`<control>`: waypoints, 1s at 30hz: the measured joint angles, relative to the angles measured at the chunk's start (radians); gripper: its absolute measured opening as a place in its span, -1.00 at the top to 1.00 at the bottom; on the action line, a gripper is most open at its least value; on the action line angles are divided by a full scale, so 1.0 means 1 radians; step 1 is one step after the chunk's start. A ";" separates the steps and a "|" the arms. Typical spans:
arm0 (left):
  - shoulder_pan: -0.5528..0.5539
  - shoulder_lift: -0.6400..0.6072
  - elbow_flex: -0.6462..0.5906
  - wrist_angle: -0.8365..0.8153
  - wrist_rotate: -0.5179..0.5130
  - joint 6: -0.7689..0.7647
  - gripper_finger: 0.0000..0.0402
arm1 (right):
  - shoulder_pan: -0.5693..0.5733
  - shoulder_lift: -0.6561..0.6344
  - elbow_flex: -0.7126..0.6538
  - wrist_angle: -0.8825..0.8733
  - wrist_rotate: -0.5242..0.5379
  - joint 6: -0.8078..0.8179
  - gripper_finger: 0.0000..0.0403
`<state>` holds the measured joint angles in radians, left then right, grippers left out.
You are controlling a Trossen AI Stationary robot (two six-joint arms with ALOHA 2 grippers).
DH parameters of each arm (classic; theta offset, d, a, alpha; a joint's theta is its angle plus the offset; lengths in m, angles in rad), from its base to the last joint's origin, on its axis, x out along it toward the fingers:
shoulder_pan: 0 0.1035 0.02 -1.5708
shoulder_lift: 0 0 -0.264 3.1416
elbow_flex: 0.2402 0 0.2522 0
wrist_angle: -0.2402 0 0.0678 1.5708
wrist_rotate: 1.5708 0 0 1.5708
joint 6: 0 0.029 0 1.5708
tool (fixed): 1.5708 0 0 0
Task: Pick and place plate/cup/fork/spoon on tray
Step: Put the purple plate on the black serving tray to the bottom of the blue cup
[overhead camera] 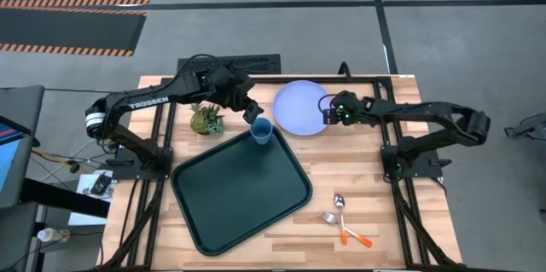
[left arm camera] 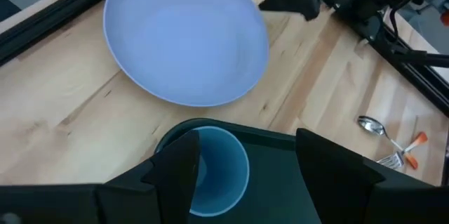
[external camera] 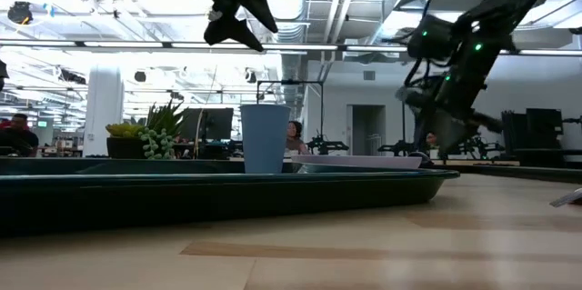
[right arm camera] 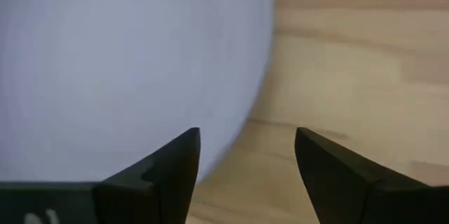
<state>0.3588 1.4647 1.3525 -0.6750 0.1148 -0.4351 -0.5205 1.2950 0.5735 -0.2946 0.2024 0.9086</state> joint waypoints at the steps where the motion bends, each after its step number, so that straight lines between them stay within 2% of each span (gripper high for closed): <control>1: 0.000 0.000 0.000 0.000 -0.005 0.000 -0.10 | 0.000 0.020 0.000 0.022 -0.011 0.000 -0.27; 5: 0.000 0.000 0.000 0.000 -0.020 -0.004 -0.10 | 0.001 0.098 0.000 0.095 -0.048 0.037 -0.23; 8: 0.000 0.000 0.000 -0.001 -0.022 -0.007 -0.10 | 0.001 0.139 0.000 0.106 -0.066 0.105 -0.08; 10: 0.000 0.000 0.000 0.000 -0.022 -0.011 -0.10 | 0.001 0.158 0.000 0.127 -0.072 0.112 0.14; 15: 0.000 0.000 0.000 -0.001 -0.045 -0.029 -0.10 | -0.004 0.163 0.002 0.169 -0.065 0.114 0.83; 16: 0.000 0.000 0.000 -0.001 -0.046 -0.031 -0.10 | -0.008 0.162 0.002 0.182 -0.061 0.116 0.90; 22: 0.000 0.000 0.000 0.001 -0.051 -0.048 -0.10 | -0.062 0.105 0.001 0.174 -0.061 0.104 0.95; 24: 0.000 0.000 0.000 0.001 -0.052 -0.048 -0.10 | -0.085 0.052 0.000 0.168 -0.020 0.083 0.96; 30: 0.000 0.000 0.000 0.009 -0.111 -0.074 -0.10 | -0.137 -0.112 0.000 0.163 -0.014 0.027 0.97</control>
<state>0.3588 1.4647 1.3525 -0.6661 0.0042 -0.5095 -0.6575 1.1828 0.5738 -0.1321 0.1884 0.9353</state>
